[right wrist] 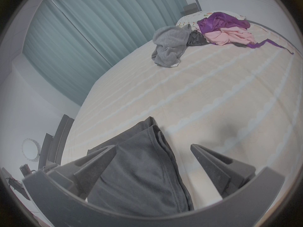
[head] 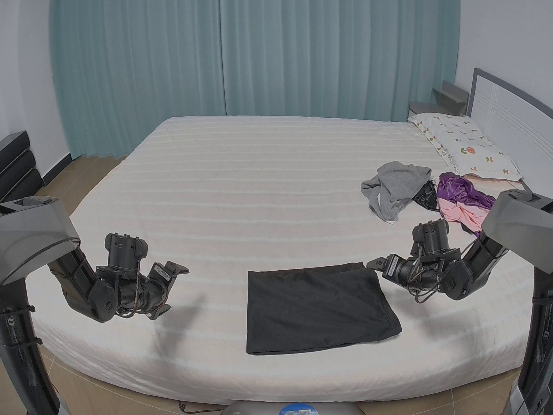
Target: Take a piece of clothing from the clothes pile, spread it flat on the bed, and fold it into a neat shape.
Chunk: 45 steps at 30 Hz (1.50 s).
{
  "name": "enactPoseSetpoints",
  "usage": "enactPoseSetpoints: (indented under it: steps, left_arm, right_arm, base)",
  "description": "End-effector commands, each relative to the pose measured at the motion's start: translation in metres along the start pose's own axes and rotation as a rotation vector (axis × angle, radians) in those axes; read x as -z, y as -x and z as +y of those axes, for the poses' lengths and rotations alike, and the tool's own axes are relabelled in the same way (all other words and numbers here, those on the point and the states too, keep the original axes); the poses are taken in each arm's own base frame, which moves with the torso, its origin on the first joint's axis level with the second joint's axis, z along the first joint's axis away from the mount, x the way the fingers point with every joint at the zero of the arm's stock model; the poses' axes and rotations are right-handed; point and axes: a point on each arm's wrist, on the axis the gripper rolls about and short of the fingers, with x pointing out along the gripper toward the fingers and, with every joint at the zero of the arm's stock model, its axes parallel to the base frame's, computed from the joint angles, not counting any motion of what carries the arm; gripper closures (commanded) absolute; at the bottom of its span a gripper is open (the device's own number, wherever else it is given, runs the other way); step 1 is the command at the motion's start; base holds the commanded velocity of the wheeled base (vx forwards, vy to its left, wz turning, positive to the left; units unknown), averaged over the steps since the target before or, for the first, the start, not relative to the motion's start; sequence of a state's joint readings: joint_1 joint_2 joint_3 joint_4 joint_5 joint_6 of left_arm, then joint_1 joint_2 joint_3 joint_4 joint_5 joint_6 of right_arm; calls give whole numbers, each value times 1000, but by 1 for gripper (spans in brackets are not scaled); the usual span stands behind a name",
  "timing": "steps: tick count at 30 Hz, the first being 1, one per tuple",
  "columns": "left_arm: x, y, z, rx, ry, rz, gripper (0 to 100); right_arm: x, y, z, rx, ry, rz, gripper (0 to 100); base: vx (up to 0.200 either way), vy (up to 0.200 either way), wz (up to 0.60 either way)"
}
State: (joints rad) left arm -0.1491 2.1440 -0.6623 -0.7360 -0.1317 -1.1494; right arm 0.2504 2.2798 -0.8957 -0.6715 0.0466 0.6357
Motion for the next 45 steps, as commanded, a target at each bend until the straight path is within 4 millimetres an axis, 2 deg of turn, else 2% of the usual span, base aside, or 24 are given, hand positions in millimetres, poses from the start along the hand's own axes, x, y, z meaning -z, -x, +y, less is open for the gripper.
enactPoseSetpoints:
  steps: [1, 8, 12, 13, 23, 31, 45]
  left_arm:
    - [1, -1, 0, 0, -3, 4, 0]
    - [2, -1, 0, -4, -3, 4, 0]
    - [2, -2, 1, -5, -4, 5, 0]
    - [2, -2, 1, -5, -4, 5, 0]
    - [3, -2, 0, -7, -6, 5, 0]
    - [3, -2, 0, -7, -6, 5, 0]
    - [4, -3, 1, -9, -26, 7, 0]
  right_arm:
    - [-1, -29, 4, 0, -5, 15, 0]
    - [-3, -52, 9, -4, 1, 24, 0]
    - [-5, -57, 10, -15, -1, 40, 0]
    - [-6, -58, 11, -35, -2, 55, 100]
    - [-9, -56, 11, -13, -29, 79, 100]
    - [-30, -41, 3, -6, -65, 32, 100]
    - [-29, -44, -6, 14, -77, 40, 100]
  base:
    - [0, 0, 0]
    - [0, 0, 0]
    - [0, 0, 0]
    - [0, 0, 0]
    - [0, 0, 0]
    - [0, 0, 0]
    - [0, 0, 0]
